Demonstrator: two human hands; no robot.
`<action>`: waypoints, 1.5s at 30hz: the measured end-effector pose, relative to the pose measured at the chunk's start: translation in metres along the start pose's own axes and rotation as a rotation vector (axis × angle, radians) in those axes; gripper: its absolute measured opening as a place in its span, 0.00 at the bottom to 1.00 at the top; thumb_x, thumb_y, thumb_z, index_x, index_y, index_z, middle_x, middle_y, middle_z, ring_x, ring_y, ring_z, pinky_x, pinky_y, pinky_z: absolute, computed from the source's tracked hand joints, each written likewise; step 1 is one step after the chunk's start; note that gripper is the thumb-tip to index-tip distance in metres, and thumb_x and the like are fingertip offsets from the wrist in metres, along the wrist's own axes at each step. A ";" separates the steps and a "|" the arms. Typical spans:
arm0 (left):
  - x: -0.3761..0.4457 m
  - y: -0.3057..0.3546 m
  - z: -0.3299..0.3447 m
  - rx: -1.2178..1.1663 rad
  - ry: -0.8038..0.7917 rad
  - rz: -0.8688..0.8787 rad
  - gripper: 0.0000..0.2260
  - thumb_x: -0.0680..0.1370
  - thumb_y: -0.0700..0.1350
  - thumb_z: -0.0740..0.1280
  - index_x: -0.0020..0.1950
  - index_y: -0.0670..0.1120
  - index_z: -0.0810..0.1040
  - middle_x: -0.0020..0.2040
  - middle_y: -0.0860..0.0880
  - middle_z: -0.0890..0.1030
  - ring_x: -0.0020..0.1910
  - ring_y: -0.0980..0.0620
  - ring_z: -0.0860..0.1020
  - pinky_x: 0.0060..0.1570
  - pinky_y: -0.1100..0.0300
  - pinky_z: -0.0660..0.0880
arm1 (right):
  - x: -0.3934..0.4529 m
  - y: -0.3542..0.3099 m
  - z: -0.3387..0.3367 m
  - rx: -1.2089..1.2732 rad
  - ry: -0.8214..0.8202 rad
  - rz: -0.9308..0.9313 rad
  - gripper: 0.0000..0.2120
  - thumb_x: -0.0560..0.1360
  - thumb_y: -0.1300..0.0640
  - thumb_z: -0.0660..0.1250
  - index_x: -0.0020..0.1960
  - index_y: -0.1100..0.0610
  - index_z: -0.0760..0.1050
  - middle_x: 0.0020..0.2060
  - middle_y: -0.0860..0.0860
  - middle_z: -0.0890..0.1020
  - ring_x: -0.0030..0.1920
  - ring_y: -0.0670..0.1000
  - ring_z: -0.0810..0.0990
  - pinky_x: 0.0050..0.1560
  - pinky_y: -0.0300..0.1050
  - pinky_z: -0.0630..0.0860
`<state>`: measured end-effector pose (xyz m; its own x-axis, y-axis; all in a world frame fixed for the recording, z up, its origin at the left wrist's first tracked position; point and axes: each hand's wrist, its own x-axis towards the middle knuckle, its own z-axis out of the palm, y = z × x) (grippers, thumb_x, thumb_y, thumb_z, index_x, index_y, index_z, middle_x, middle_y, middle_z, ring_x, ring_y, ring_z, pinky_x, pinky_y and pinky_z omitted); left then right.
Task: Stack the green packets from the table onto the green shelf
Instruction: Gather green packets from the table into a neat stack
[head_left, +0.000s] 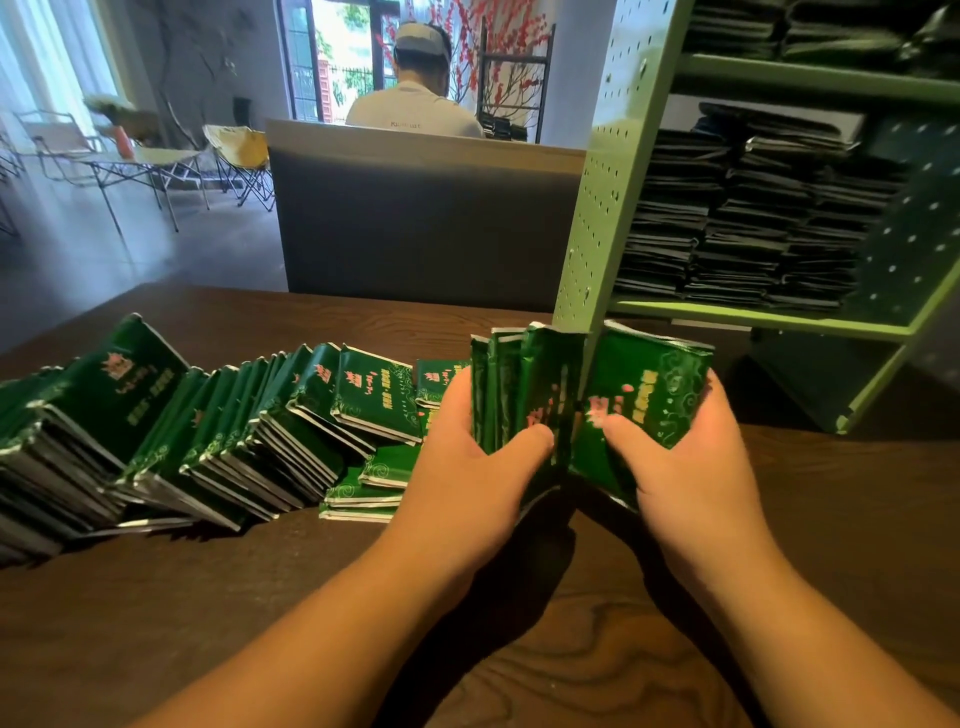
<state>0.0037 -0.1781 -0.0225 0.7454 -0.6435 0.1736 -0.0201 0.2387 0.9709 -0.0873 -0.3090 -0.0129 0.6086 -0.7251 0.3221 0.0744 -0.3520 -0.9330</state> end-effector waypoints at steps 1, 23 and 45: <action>-0.001 0.000 0.001 0.035 -0.016 0.021 0.15 0.79 0.36 0.69 0.56 0.56 0.77 0.49 0.52 0.86 0.48 0.54 0.85 0.44 0.60 0.82 | -0.003 -0.002 0.002 0.035 -0.046 -0.012 0.16 0.76 0.64 0.72 0.52 0.45 0.73 0.43 0.44 0.83 0.41 0.32 0.82 0.36 0.27 0.75; 0.003 -0.011 -0.012 -0.007 -0.065 0.046 0.30 0.64 0.38 0.63 0.64 0.58 0.76 0.56 0.48 0.84 0.57 0.45 0.82 0.50 0.48 0.82 | 0.001 0.005 -0.007 0.130 -0.263 -0.005 0.26 0.68 0.68 0.78 0.59 0.48 0.76 0.52 0.47 0.86 0.55 0.49 0.85 0.56 0.52 0.81; 0.001 0.003 0.005 0.269 0.095 0.037 0.19 0.77 0.41 0.73 0.64 0.54 0.73 0.53 0.55 0.85 0.51 0.61 0.84 0.50 0.61 0.82 | 0.001 0.001 -0.004 0.057 -0.260 -0.082 0.35 0.74 0.68 0.73 0.70 0.40 0.65 0.62 0.47 0.79 0.60 0.48 0.82 0.57 0.48 0.81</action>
<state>0.0008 -0.1816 -0.0188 0.7998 -0.5638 0.2061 -0.2149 0.0515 0.9753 -0.0900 -0.3125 -0.0130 0.7806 -0.5165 0.3519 0.1714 -0.3645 -0.9153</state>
